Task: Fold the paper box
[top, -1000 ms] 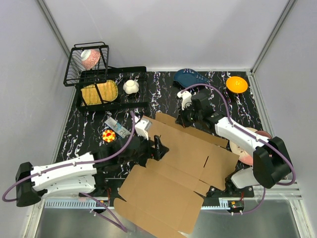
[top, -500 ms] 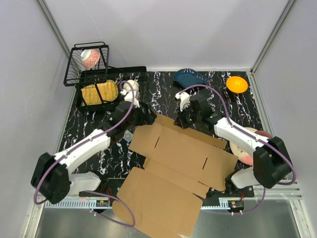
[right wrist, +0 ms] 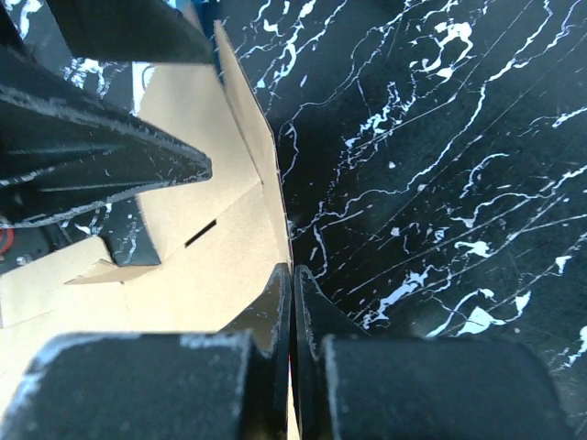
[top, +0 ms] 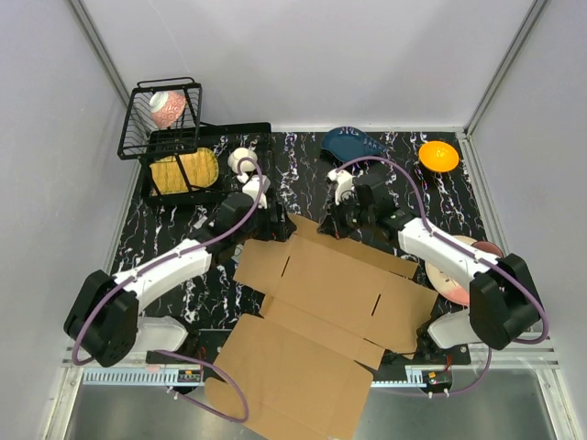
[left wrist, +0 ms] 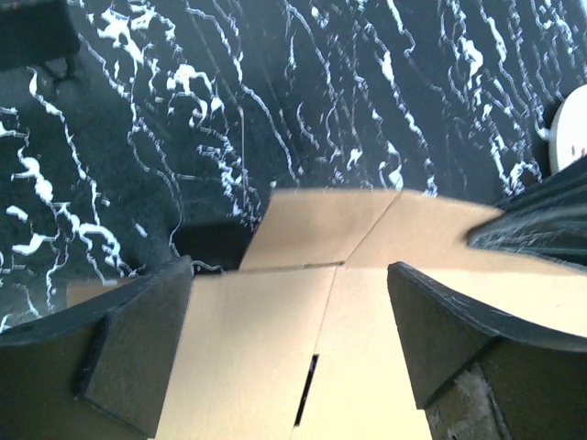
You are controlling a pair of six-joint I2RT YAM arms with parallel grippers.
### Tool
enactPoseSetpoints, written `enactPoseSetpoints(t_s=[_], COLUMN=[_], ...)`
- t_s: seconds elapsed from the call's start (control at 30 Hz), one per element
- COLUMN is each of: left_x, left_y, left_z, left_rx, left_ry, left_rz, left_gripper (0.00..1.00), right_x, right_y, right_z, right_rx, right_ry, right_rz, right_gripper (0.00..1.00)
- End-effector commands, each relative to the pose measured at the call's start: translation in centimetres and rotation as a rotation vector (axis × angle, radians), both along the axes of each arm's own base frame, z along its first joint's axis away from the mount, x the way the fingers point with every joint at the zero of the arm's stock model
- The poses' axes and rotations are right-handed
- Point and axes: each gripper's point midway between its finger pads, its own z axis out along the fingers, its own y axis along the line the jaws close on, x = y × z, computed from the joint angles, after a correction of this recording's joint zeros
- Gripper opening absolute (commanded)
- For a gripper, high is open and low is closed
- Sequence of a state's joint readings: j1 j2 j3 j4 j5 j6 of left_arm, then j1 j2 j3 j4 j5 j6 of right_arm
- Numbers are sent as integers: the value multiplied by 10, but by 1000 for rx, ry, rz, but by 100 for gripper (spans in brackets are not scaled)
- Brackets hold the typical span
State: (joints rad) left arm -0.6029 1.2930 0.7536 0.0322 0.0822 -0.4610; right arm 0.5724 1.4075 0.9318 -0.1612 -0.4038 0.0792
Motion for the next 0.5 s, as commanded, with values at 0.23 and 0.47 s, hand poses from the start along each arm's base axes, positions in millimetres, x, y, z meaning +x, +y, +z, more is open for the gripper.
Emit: enactPoseSetpoints(t_s=[0.23, 0.47], left_x=[-2, 9], left_y=[11, 0], left_z=[36, 43], left_rx=[-61, -97], left_ry=[-160, -164], left_rz=[4, -20], left_gripper=[92, 92], right_x=[9, -2], right_y=[8, 10], right_z=[31, 44], right_rx=[268, 383], right_ry=[91, 143], right_rz=[41, 112], right_gripper=[0, 0])
